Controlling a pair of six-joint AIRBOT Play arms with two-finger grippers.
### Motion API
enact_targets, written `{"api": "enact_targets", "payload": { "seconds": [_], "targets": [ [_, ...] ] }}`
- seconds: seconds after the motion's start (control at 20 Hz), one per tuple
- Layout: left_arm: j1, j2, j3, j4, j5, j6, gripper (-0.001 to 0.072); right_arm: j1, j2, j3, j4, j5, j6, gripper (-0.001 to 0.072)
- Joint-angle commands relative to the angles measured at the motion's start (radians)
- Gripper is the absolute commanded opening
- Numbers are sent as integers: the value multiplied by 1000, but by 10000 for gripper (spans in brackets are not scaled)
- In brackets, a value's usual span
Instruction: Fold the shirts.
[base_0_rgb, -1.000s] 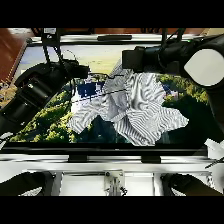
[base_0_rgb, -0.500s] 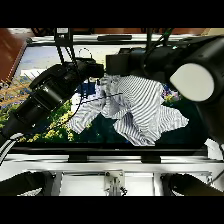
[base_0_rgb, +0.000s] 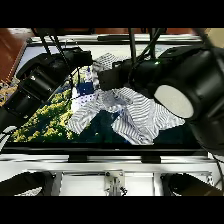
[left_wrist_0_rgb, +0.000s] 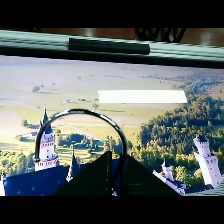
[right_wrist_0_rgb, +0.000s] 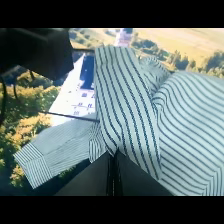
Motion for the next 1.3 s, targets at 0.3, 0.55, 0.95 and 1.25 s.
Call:
{"api": "enact_targets", "payload": {
  "seconds": [0.3,0.55,0.95,1.25],
  "targets": [
    [-53,-3,39,0,20,30,50,31,-145,1,176,-286,-34,63],
    [0,-3,39,1,-14,30,50,31,-136,1,182,-233,-52,63],
    [24,2,39,0,28,90,50,27,-49,1,-81,-76,-84,568],
    [21,16,39,0,32,214,51,-401,142,1,48,-67,-143,568]
  ]
}}
